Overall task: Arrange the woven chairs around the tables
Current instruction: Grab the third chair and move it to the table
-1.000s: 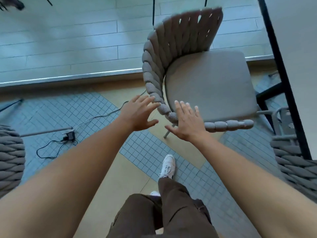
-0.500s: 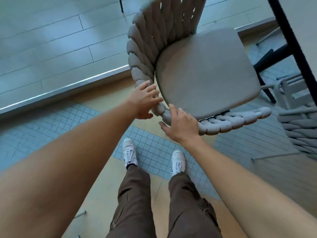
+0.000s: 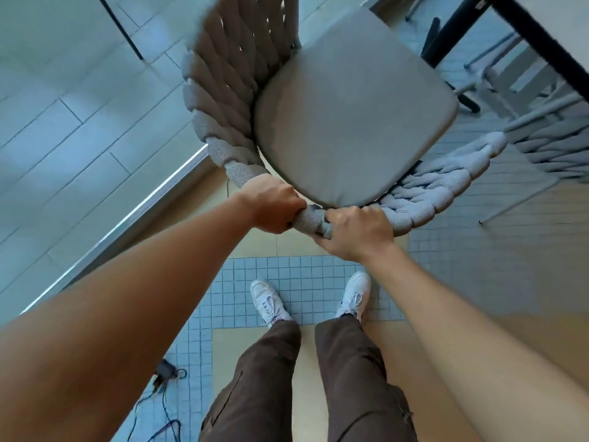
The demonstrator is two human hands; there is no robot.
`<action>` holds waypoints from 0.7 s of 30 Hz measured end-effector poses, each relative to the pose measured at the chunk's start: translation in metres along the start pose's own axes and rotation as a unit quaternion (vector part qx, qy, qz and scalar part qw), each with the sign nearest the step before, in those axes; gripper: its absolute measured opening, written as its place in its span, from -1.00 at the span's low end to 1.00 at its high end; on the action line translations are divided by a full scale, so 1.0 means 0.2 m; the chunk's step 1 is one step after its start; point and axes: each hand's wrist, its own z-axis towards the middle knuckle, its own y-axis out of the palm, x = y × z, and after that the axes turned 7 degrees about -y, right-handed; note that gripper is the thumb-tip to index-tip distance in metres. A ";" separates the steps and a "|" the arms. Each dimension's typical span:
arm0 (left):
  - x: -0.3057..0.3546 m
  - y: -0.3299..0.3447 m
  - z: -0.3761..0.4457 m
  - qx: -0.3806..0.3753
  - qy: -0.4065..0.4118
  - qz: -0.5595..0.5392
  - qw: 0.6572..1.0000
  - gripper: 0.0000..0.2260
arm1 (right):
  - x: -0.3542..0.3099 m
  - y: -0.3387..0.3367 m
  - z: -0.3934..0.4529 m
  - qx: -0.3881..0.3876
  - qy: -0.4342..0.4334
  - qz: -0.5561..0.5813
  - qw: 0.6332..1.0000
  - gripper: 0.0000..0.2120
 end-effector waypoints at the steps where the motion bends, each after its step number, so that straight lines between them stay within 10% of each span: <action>1: 0.01 0.00 0.01 0.010 0.004 -0.002 1.000 -0.74 | 0.01 -0.01 -0.01 0.000 0.006 0.002 1.000 -0.58; 21: 0.14 -0.01 0.11 0.068 0.093 0.007 0.993 -0.74 | 0.01 -0.03 -0.16 -0.011 0.125 0.019 0.992 -0.44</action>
